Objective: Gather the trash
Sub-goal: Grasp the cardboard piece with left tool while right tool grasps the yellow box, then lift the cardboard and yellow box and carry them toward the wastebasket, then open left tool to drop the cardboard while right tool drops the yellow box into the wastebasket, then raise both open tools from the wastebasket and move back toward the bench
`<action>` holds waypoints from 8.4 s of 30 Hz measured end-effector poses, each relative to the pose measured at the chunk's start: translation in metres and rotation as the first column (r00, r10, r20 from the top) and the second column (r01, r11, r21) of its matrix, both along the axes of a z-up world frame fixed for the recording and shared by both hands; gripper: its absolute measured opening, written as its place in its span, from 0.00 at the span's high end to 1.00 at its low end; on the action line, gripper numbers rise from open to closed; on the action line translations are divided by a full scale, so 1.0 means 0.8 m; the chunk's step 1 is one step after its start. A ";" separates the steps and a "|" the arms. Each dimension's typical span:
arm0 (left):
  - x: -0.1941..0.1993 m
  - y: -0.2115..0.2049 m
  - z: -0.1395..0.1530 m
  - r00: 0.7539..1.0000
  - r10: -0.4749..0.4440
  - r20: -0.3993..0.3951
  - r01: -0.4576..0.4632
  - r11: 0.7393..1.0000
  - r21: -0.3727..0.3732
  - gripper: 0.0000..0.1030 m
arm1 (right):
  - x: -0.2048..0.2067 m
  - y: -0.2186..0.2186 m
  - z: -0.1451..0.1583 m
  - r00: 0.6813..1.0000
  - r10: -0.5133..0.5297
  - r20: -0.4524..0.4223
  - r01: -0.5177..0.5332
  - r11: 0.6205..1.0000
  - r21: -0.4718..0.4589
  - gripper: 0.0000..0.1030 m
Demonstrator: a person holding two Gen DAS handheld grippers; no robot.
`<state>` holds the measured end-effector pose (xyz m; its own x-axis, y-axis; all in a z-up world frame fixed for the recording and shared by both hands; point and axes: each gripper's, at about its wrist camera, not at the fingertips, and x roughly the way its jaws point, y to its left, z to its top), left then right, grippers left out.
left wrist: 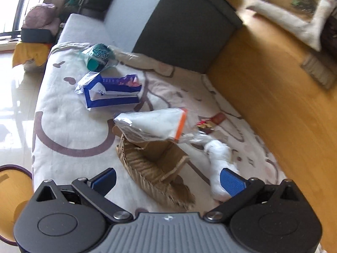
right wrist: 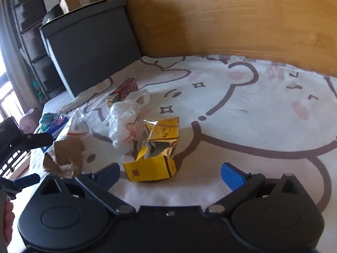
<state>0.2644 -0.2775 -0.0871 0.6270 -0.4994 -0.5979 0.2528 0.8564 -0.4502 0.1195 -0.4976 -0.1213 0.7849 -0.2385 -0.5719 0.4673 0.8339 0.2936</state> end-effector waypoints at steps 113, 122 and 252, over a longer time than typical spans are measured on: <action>-0.076 0.413 -0.091 0.951 0.308 -0.003 -0.302 0.935 0.188 0.42 | 0.091 0.416 -0.028 0.780 0.586 -0.220 -0.621 0.767 -0.162 0.53; -0.019 0.419 -0.162 0.947 0.295 -0.127 -0.268 0.944 0.190 0.42 | 0.140 0.438 -0.106 0.717 0.609 -0.340 -0.661 0.749 -0.054 0.53; -0.150 0.398 -0.010 0.981 0.187 0.050 -0.193 0.928 0.320 0.00 | 0.014 0.333 0.049 0.853 0.478 -0.210 -0.517 0.828 -0.218 0.00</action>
<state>0.1444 0.0409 -0.0950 0.7038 -0.1525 -0.6938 0.0765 0.9873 -0.1394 0.1310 -0.2309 -0.0817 0.7532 0.0095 -0.6578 -0.0126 0.9999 0.0001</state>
